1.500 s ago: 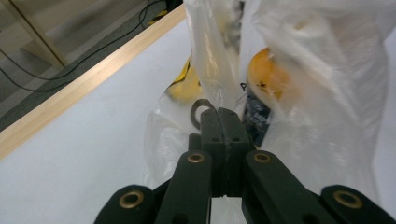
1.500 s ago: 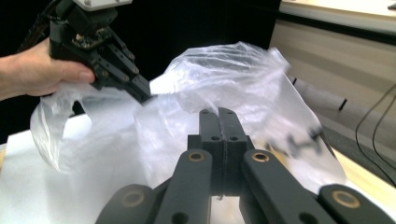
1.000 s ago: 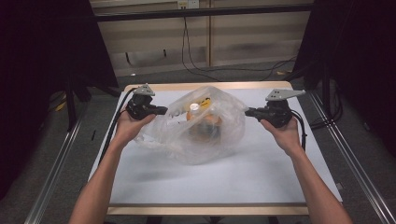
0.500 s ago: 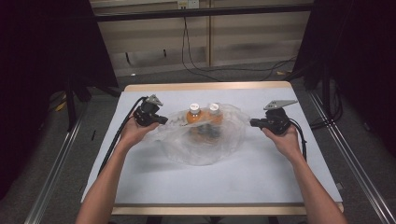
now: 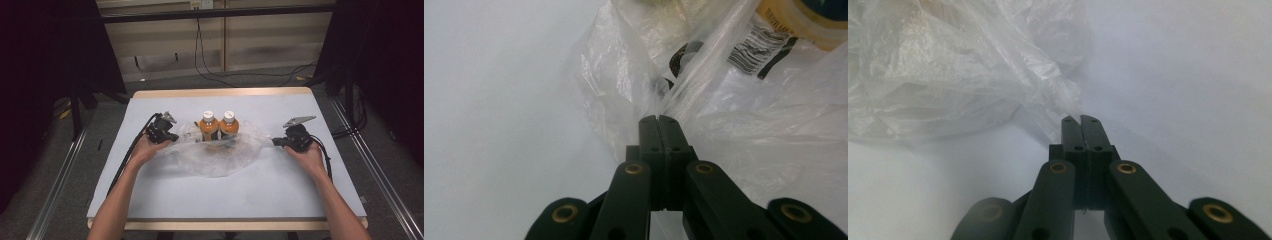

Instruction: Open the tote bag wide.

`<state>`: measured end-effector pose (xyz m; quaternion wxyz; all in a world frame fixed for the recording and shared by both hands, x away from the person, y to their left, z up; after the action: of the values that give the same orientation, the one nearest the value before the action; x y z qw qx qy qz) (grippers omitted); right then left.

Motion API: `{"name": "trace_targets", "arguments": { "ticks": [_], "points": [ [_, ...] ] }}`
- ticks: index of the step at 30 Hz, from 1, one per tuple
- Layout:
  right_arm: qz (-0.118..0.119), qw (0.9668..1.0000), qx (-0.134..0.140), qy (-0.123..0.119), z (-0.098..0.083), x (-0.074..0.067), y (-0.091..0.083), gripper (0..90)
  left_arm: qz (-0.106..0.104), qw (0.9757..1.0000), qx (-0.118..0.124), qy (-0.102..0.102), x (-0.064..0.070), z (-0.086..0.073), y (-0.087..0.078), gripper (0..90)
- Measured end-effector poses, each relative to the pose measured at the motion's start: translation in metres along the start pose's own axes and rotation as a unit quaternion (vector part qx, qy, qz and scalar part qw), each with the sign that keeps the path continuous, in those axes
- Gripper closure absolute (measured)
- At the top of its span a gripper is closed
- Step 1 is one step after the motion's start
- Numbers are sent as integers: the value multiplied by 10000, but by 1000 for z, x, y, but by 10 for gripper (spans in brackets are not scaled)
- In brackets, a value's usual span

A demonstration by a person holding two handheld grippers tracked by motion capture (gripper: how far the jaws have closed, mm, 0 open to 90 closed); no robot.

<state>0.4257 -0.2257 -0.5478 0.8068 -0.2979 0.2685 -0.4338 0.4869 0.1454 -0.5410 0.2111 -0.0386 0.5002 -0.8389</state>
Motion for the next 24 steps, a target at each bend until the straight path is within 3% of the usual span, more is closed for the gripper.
{"name": "trace_targets", "arguments": {
  "ticks": [1, 2, 5, 8, 9, 12, 14, 16, 17, 18, 21, 23, 24],
  "points": [
    [-69, 9999, -31, -74, -1, 1, 1, 900, 14, 10000, -25, 31, 0, 0, 1, 900],
    [-54, 9999, -64, -104, -2, 1, 2, 900, 47, 9998, 101, -174, 3, 2, 4, 900],
    [-101, 9998, -53, -163, -5, 3, 4, 900, 104, 9999, 11, -97, 3, -2, 9, 900],
    [-199, 9995, -28, -244, -5, 1, 4, 900, 154, 9995, 166, -207, 0, -4, 9, 900],
    [-235, 9994, -44, -244, -6, 1, 4, 900, 91, 9988, 307, -382, 2, -3, 9, 900],
    [-134, 9996, 15, -255, -4, -3, 5, 896, 156, 9978, 424, -493, -1, -3, 6, 839],
    [-36, 9998, 144, -103, 0, -7, 2, 797, 136, 9944, 775, -699, -3, 2, -2, 738],
    [66, 9990, 436, -109, 10, -10, -4, 716, 194, 9902, 1126, -806, -6, 8, -13, 642],
    [160, 9975, 681, -44, 20, -13, -13, 602, 204, 9883, 1250, -851, -7, 11, -20, 572],
    [160, 9975, 681, -44, 20, -13, -13, 602, 219, 9868, 1350, -863, -9, 13, -26, 572],
    [239, 9951, 957, -18, 31, -19, -27, 482, 347, 9820, 1630, -887, -11, 17, -48, 496],
    [278, 9939, 1066, -17, 34, -23, -35, 434, 410, 9797, 1735, -919, -11, 18, -58, 473],
    [276, 9934, 1110, -10, 36, -24, -39, 407, 422, 9798, 1744, -883, -9, 18, -63, 468]
  ]
}}
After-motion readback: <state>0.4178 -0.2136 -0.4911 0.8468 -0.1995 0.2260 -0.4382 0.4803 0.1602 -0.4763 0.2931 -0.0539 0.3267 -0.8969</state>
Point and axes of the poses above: each handheld gripper's, and its own axes: y roughly forward along the jaws, z roughly out of its top, x roughly to its right, the point moved 10 cm from there along y, roughly forward along the jaws, and after that the axes turned 9 degrees about y, right-handed, at the moved point
